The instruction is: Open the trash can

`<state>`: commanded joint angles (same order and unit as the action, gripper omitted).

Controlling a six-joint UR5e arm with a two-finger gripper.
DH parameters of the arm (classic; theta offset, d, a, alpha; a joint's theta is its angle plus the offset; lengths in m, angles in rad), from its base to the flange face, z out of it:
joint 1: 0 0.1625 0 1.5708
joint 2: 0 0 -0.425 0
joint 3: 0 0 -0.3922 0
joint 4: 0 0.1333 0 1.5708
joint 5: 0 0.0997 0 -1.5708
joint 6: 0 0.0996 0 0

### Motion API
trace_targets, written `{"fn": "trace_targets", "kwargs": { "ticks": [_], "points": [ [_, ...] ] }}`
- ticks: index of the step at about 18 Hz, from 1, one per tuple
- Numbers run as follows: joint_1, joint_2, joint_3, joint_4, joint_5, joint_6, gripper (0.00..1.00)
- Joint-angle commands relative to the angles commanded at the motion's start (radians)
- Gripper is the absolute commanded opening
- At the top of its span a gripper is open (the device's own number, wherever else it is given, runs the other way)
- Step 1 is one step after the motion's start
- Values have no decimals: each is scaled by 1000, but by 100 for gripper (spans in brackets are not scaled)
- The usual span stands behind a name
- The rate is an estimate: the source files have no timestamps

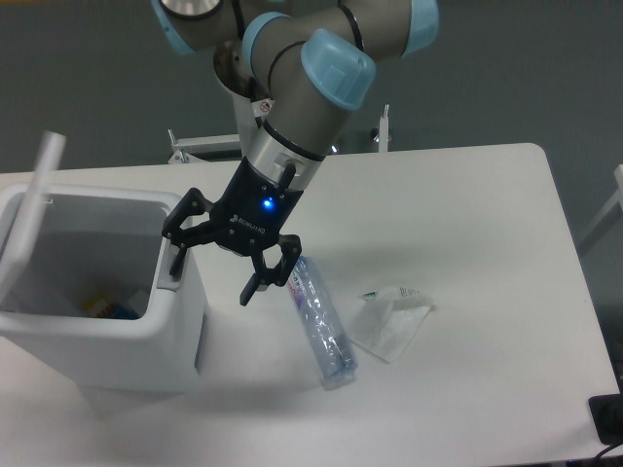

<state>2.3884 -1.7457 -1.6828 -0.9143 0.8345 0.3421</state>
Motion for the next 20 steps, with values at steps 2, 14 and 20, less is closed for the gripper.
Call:
{"fn": "trace_targets", "kwargs": {
  "ticks": [2, 14, 20],
  "points": [
    [2, 3, 18, -2, 0, 0, 100],
    [165, 9, 75, 2, 2, 58, 100],
    [283, -26, 83, -2, 3, 230, 100]
  ]
}}
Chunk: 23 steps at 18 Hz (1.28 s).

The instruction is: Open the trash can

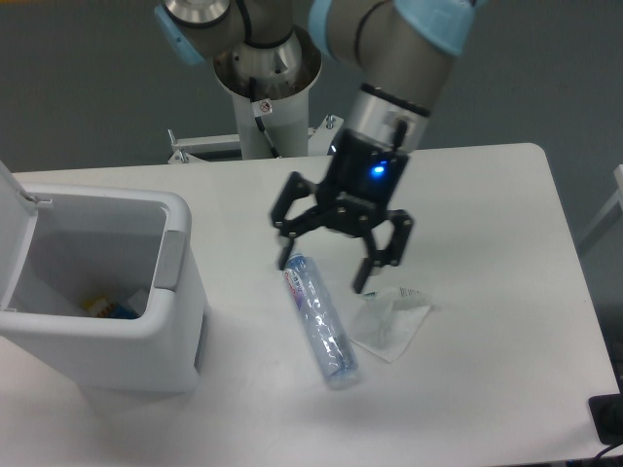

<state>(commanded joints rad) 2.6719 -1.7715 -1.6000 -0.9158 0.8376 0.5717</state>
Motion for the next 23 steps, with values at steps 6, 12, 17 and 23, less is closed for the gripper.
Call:
{"fn": "trace_targets", "kwargs": {
  "ticks": [6, 12, 17, 23],
  "points": [
    [109, -112, 23, -3, 206, 233, 100],
    [121, -212, 83, -32, 429, 405, 100],
    [120, -203, 98, -205, 530, 620, 100],
    [111, -204, 94, -230, 699, 750, 100]
  ]
}}
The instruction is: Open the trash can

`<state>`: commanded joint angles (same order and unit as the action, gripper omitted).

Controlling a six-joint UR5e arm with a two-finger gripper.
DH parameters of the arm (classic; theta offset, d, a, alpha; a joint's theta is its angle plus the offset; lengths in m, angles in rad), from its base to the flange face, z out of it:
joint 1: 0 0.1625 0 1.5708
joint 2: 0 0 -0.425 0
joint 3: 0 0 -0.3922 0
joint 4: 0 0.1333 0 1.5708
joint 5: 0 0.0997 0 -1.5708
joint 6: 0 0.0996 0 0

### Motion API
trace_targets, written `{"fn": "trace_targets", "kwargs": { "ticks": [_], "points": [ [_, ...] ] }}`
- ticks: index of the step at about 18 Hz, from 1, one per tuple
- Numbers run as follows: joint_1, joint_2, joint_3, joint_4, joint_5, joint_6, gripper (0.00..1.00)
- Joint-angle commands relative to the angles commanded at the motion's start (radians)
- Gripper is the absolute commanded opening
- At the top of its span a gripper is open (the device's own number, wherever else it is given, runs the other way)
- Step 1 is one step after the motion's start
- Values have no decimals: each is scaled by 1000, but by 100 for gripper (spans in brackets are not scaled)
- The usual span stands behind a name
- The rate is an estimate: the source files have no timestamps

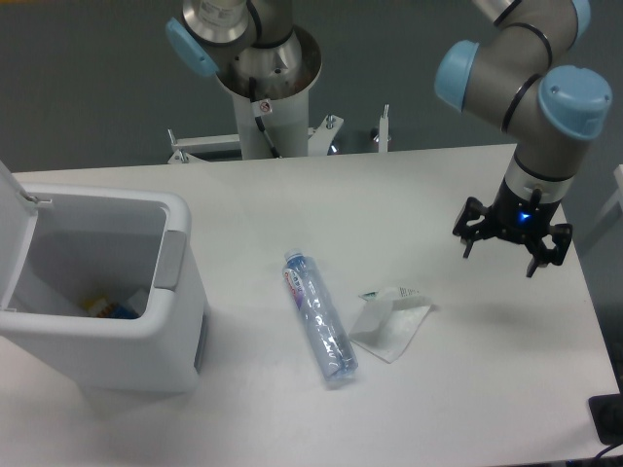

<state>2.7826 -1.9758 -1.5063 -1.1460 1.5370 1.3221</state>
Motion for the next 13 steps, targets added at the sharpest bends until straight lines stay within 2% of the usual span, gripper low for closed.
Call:
{"fn": "trace_targets", "kwargs": {
  "ticks": [5, 8, 13],
  "points": [
    [-12, 2, 0, 0, 8, 29, 100],
    [-12, 11, -11, 2, 32, 112, 100],
    [-14, 11, -22, 5, 37, 115, 100]
  ]
}}
